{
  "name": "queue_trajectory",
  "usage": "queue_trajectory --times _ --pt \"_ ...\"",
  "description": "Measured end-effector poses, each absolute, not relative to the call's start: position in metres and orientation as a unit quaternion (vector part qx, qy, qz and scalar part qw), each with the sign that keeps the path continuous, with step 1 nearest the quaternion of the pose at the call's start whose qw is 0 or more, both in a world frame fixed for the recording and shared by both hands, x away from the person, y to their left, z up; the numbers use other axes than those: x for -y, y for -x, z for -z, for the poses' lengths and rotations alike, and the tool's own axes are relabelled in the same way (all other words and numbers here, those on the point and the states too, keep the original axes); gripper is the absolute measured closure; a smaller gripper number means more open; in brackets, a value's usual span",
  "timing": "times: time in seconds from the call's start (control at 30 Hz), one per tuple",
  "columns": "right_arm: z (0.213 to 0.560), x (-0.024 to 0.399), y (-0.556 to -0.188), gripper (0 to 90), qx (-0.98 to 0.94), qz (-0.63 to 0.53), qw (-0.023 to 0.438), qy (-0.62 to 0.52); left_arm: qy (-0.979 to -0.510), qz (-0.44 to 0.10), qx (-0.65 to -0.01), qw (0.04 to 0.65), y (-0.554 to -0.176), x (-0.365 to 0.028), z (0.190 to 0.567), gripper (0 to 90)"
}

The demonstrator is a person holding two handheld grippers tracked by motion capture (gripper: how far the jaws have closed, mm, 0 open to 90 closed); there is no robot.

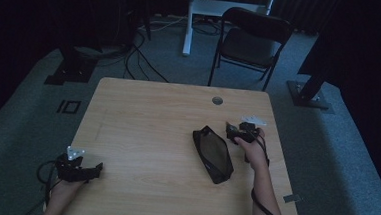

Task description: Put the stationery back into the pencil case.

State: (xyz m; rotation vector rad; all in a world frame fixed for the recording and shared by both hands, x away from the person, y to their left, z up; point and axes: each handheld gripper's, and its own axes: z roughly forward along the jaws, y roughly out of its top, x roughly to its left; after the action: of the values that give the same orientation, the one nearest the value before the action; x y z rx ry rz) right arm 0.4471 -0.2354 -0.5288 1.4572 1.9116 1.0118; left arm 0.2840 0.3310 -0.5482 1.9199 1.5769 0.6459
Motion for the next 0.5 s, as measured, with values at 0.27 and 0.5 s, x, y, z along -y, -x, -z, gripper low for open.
queue_trajectory --times 0.27,0.5 --pt "0.536 0.235 -0.455 19.8 -0.716 -0.358 0.261 -0.539 -0.717 -0.241 -0.589 0.283 -0.284 -0.331 0.548 0.8" --pt "0.544 0.236 -0.458 23.0 -0.722 -0.338 0.266 -0.542 -0.717 -0.241 -0.589 0.283 -0.284 -0.331 0.548 0.8"
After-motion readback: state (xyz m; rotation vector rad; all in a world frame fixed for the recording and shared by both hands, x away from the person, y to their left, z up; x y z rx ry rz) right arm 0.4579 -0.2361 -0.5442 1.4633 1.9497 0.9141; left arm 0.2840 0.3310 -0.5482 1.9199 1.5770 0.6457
